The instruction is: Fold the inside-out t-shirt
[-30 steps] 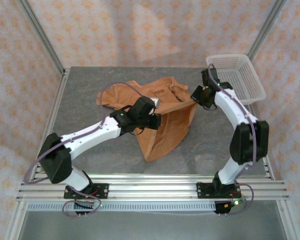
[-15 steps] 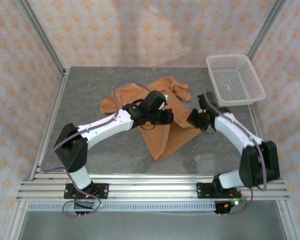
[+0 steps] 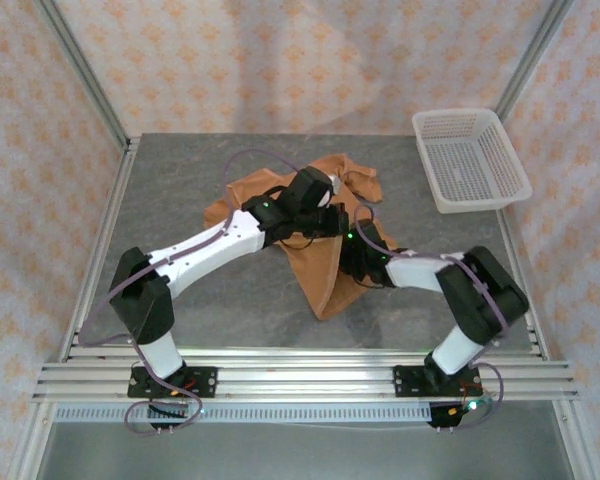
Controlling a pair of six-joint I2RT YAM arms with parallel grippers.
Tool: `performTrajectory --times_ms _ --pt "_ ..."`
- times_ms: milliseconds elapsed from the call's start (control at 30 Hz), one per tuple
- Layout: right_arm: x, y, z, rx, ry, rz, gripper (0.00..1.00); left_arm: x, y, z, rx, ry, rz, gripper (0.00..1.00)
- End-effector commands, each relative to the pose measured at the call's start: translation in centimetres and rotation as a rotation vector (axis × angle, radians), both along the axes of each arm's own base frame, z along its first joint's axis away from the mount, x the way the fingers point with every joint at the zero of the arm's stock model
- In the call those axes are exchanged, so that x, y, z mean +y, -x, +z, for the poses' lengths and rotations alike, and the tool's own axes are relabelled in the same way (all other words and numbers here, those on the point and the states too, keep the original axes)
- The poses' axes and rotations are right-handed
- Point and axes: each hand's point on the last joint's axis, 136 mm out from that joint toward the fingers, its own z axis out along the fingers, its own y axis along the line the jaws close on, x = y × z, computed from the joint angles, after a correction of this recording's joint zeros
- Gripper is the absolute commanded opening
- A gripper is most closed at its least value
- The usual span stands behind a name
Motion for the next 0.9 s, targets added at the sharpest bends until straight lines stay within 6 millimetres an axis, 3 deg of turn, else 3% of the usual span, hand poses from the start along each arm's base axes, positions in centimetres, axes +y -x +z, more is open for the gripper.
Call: performTrajectory --times_ms 0,33,100,233,433,567,733,867 --pt "3.6 -7.4 7.2 -0.221 -0.128 -0.069 0.15 -1.1 2.2 4.8 -0.014 0.096 -0.032 0.00" --pt "3.9 -8.6 7.8 -0.226 -0.114 -0.083 0.36 -1.3 2.6 5.8 -0.029 0.109 -0.037 0.00" --pt "4.6 -10.1 7.7 -0.216 -0.107 -0.102 0.59 -1.5 3.2 7.5 -0.057 0.128 -0.042 0.00" --pt "6.7 -12.1 6.4 -0.183 -0.144 -0.157 0.74 -2.3 3.9 10.5 -0.108 0.181 -0.053 0.00" --pt "10.2 -14.4 3.6 -0.152 -0.134 -0.230 0.84 -4.5 5.2 13.9 -0.133 0.262 -0.106 0.00" --pt "10.9 -16.1 1.1 -0.111 -0.055 -0.295 0.86 -5.2 6.6 16.4 -0.153 0.312 -0.144 0.00" --pt "11.1 -17.0 -1.6 -0.020 0.055 -0.323 0.87 -3.3 7.6 19.3 -0.209 0.337 -0.128 0.00" --pt "10.8 -16.7 -3.6 0.041 0.122 -0.321 0.84 -0.7 7.6 20.3 -0.250 0.321 -0.087 0.00"
